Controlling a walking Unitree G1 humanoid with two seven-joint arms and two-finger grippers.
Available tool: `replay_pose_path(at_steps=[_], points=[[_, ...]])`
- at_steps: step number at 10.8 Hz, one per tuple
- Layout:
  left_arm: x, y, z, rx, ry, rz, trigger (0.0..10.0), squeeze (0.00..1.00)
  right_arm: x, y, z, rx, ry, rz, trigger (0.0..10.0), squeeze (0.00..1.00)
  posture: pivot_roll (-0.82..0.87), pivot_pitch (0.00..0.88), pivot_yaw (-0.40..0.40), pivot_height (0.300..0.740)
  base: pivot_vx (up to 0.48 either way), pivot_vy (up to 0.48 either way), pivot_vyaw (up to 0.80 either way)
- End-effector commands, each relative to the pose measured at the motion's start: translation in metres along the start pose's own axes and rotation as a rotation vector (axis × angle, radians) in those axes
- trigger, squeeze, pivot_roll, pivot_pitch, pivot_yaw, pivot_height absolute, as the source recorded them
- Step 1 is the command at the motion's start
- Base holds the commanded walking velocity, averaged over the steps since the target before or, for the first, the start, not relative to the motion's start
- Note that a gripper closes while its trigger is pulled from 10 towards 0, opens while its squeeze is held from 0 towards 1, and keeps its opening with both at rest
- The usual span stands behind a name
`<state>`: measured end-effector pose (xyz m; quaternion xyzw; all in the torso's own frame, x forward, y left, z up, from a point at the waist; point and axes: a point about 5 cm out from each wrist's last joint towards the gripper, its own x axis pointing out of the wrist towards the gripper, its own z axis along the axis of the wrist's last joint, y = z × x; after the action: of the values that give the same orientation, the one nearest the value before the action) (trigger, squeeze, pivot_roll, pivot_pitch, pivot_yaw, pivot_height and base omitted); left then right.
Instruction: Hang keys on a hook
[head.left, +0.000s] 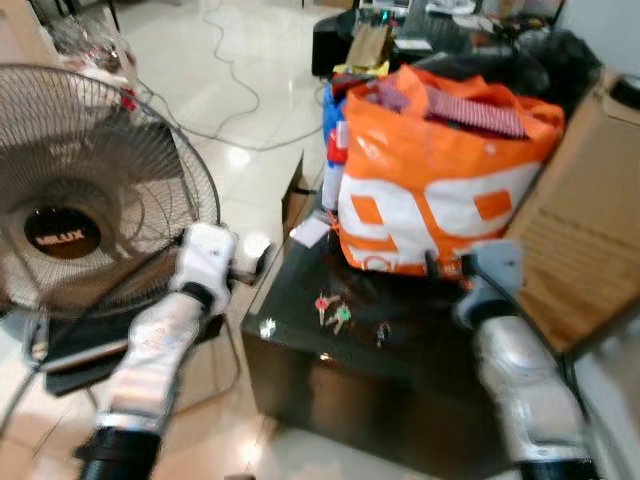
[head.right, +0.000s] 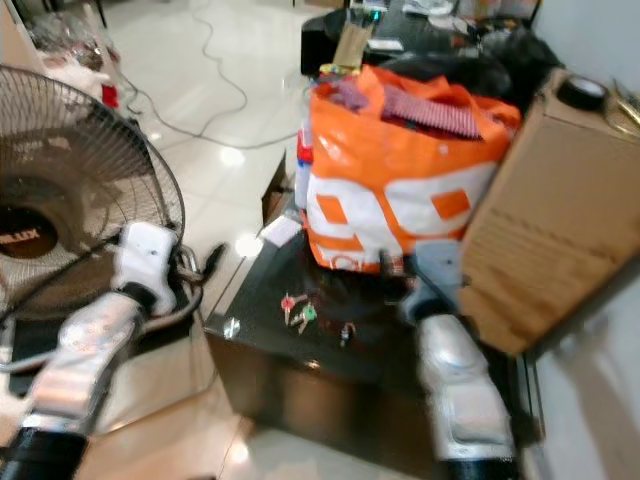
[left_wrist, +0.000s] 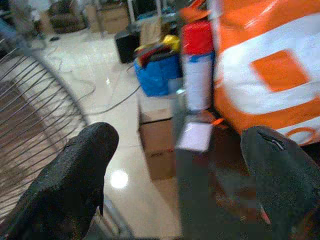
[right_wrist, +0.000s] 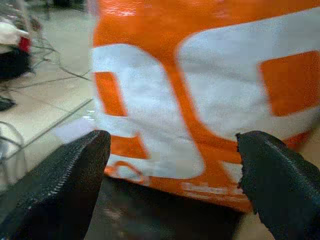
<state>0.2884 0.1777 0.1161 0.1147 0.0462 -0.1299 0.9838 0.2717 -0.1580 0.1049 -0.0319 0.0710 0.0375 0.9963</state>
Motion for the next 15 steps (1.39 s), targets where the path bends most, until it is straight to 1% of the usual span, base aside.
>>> replay_pose_path(at_steps=[1,6,7,10,11,12,13,15], points=[[0.0024,-0.0044,0.0024,0.006,-0.006,-0.011,10.0,0.05,-0.0014,-0.0092,-0.0002,-0.021,0.003,-0.034,10.0,0.0,-0.03,0.0,-0.028,0.74,0.0,0.0,0.0],[0.0037,-0.0053,0.0043,-0.001,-0.023,-0.016,10.0,0.06,-0.0005,-0.0102,0.0002,-0.019,0.001,-0.038,10.0,0.0,-0.03,0.0,-0.028,0.74,0.0,0.0,0.0],[0.0036,-0.0058,0.0052,0.019,-0.03,-0.02,10.0,0.07,-0.0005,-0.0097,0.0002,-0.018,0.0,-0.037,10.0,0.0,-0.03,0.0,-0.028,0.74,0.0,0.0,0.0],[0.0044,-0.0054,0.0052,0.02,-0.028,-0.02,10.0,0.07,-0.0004,-0.0097,0.0009,-0.013,-0.004,-0.041,10.0,0.0,-0.03,0.0,-0.026,0.74,0.0,-0.48,0.0],[0.0053,-0.0054,0.0053,0.021,-0.029,-0.021,10.0,0.07,-0.0005,-0.0121,0.0006,-0.013,-0.003,-0.071,10.0,0.0,-0.03,0.0,-0.023,0.74,0.0,-0.416,0.0],[0.0056,-0.0052,0.0046,0.01,-0.024,-0.018,10.0,0.06,-0.0004,-0.0146,-0.0002,-0.02,0.005,-0.092,10.0,0.0,-0.03,0.0,-0.022,0.74,0.0,0.0,0.0],[0.0056,-0.0049,0.0041,0.01,-0.017,-0.014,10.0,0.06,0.0,-0.0151,-0.0011,-0.003,0.01,-0.092,10.0,0.0,-0.03,0.0,-0.022,0.74,0.0,0.0,0.0],[0.006,-0.005,0.0046,0.013,-0.021,-0.017,10.0,0.05,-0.0005,-0.0161,0.0,-0.002,0.003,-0.092,10.0,0.0,-0.03,0.0,-0.021,0.74,0.0,0.0,0.0]])
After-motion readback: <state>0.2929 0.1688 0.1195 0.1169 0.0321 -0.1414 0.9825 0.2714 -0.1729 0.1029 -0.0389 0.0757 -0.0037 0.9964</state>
